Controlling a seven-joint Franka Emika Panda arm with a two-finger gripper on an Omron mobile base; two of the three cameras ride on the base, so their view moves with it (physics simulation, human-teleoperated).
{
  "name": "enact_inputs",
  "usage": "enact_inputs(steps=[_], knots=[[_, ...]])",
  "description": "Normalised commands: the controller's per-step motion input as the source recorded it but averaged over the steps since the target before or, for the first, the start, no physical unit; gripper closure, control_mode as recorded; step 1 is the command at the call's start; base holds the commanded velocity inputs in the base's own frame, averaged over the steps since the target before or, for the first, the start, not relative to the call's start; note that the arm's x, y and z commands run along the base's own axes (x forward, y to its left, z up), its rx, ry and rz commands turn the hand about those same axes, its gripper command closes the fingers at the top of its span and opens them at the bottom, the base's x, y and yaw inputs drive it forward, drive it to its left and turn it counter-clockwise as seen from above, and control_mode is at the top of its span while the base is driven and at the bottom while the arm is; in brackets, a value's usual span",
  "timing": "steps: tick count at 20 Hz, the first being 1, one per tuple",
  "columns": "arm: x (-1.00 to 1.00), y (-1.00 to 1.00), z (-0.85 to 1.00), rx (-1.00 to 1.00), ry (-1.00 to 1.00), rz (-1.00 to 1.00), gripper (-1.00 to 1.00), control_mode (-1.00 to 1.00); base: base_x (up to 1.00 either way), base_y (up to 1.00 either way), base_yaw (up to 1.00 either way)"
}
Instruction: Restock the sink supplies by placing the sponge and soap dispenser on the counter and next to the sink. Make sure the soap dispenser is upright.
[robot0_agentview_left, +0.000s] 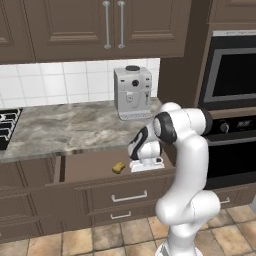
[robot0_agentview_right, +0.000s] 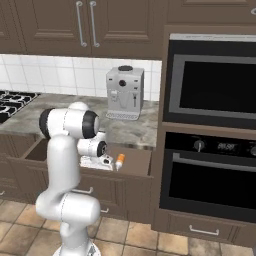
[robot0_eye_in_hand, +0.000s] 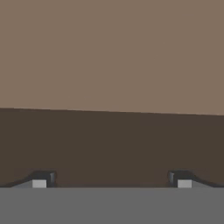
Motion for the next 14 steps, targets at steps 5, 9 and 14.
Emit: enact_inputs(steps=[5,9,14], knots=[[-1.00,0.00,0.26,0.00,-0.03,-0.04,-1.00,-1.00,0.00,0.00,0.00],[-1.00,0.00,0.36,0.00,-0.05,-0.05,-1.00,-1.00,0.00,0.00,0.00],[-0.91,-0.01,0.36,0.00,-0.11,-0.03,-1.00,-1.00,0.00,0.00,0.00]])
